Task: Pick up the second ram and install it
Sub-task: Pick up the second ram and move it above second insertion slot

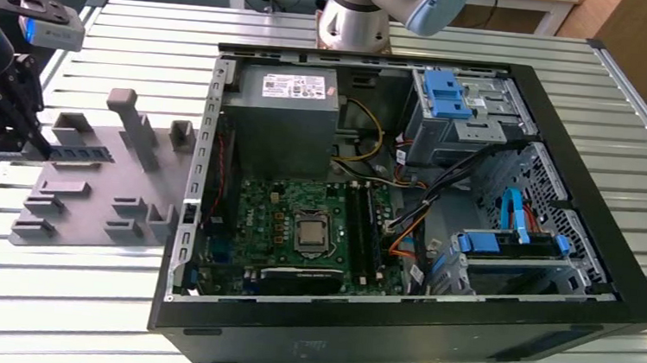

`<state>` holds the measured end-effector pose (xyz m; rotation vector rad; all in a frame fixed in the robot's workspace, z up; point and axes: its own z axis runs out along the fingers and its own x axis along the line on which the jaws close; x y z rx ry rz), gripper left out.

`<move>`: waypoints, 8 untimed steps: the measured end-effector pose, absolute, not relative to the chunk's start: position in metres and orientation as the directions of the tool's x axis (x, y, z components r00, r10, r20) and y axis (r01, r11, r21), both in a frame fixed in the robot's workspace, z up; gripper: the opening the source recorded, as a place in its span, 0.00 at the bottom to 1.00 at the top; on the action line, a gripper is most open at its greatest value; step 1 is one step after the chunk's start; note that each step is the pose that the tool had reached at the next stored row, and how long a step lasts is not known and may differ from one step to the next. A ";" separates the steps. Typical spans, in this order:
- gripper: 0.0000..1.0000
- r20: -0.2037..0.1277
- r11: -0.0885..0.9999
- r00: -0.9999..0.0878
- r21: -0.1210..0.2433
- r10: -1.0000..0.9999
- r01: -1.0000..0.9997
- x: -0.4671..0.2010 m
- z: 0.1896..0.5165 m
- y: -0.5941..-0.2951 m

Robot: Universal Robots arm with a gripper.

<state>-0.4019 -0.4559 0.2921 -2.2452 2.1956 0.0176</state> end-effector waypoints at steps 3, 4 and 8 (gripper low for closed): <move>0.14 -0.009 -0.022 0.022 0.007 -1.000 -1.000 -0.402 0.293 -0.456; 0.14 -0.009 -0.022 0.022 0.007 -1.000 -1.000 -0.402 0.296 -0.456; 0.14 -0.009 -0.022 0.022 0.007 -1.000 -1.000 -0.402 0.297 -0.455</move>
